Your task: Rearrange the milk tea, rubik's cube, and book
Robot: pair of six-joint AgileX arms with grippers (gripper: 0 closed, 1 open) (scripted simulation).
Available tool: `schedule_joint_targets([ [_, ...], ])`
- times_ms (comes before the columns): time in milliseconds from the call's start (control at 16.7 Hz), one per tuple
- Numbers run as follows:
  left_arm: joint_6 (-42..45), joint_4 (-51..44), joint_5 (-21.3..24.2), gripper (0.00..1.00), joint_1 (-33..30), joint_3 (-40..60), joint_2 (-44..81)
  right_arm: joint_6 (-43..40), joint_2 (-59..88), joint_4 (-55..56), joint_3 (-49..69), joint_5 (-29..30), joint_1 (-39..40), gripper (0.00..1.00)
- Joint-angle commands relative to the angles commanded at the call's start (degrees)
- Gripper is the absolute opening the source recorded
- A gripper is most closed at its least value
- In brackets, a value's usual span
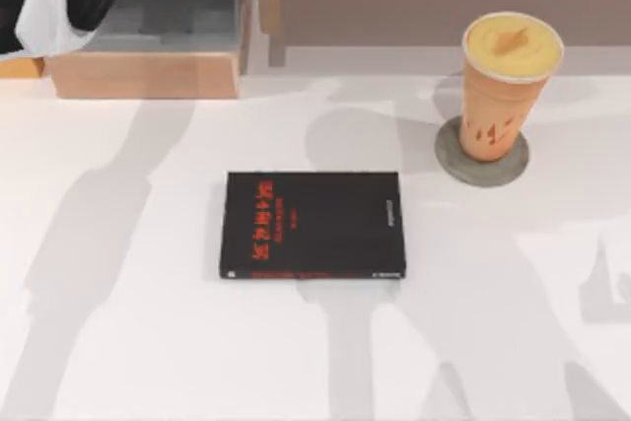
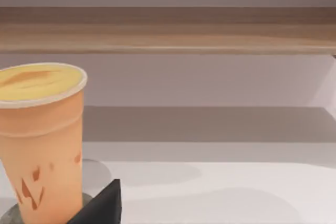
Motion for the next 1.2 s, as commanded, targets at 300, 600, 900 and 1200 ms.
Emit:
schedule_joint_targets([
  [300,-1.8,-1.2,2.4,0.0,-0.8,-0.2,-0.1,0.0,0.0,0.0,0.0,0.0,0.0,1.0],
  [600,-2.1,-1.2,2.9,0.0,-0.7,-0.1,0.0,0.0,0.0,0.0,0.0,0.0,0.0,1.0],
  [900,3.8,-0.6,0.9,0.0,-2.8,-2.7,-5.9,0.0,0.0,0.0,0.0,0.0,0.0,1.0],
  [1200,22.8,-0.6,-6.7,0.0,-10.9,-12.1,-22.7,0.0,0.0,0.0,0.0,0.0,0.0,1.0],
])
